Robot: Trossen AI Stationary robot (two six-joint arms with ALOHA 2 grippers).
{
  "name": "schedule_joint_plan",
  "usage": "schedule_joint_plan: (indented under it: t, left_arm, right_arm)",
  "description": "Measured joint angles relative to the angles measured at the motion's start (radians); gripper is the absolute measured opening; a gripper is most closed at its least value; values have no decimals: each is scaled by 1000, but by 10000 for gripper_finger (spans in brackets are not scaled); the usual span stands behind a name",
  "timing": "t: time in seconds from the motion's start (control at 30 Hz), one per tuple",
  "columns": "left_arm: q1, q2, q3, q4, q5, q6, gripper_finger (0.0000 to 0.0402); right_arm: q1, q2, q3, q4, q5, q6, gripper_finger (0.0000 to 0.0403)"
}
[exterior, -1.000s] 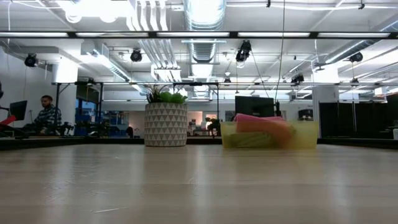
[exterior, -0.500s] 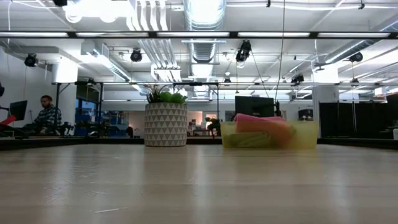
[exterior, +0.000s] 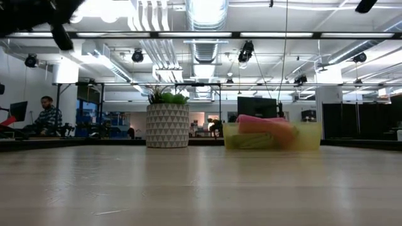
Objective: Fold microfiber towels
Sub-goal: Return to Home Position
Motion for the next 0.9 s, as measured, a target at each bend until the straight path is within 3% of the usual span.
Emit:
schedule_joint_plan:
  t: [0.13, 0.27, 0.6, 0.73, 0.9]
  left_arm:
    - [-5, 10, -108, -3, 33, -128, 0]
    - [-12, -15, -109, -127, 15, -170, 0]
    - [-13, -20, -110, -169, 13, -200, 0]
    - [-13, 4, -110, -177, 91, -200, 0]
    - [-13, 45, -111, -190, 235, -194, 0]
  right_arm:
    - [0, 1, -47, -1, -58, 87, 79]
    - [0, 0, -119, 20, -101, 166, 74]
    - [2, 0, -353, 333, -152, 296, 63]
    - [2, 0, -453, 456, -191, 382, 63]
    - [2, 0, -451, 422, -267, 411, 64]
